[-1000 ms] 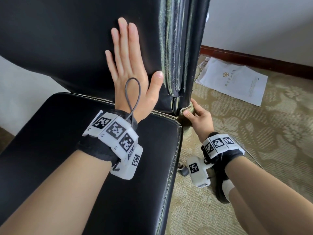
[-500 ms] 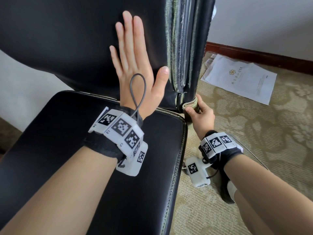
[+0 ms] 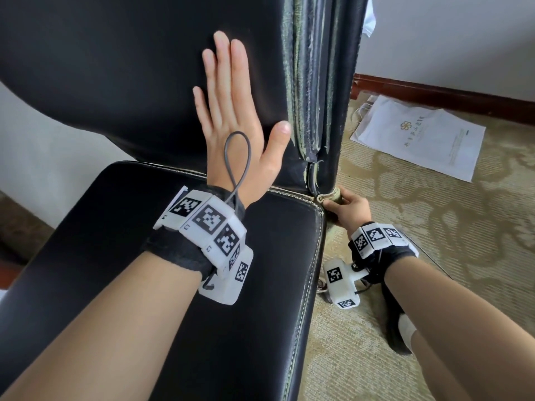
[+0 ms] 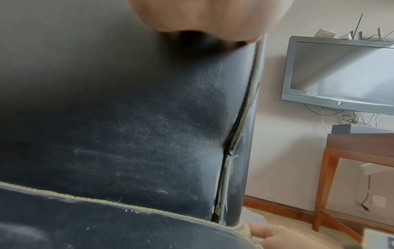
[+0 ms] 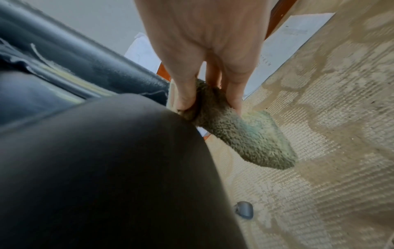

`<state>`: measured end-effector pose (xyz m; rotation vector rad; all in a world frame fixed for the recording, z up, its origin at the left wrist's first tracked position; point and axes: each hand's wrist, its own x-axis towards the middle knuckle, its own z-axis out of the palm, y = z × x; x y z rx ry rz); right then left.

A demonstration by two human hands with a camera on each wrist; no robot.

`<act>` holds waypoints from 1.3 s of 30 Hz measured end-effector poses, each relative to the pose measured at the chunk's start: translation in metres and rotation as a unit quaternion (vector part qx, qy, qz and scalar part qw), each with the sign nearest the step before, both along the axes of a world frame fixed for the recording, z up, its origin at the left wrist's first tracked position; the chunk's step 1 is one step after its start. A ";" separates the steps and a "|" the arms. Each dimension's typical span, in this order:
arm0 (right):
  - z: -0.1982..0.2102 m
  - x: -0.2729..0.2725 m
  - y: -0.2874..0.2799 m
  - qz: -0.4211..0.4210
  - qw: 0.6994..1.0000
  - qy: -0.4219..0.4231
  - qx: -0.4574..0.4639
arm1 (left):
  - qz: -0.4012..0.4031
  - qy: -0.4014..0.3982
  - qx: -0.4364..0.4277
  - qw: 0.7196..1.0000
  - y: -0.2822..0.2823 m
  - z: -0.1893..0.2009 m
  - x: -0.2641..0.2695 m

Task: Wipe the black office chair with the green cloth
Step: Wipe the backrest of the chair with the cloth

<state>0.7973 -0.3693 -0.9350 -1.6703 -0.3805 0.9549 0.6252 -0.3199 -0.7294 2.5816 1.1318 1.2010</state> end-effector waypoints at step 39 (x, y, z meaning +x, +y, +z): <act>0.068 -0.026 -0.028 -0.051 0.971 -0.171 0.157 | 0.006 0.016 0.006 1.000 0.002 0.000 -0.001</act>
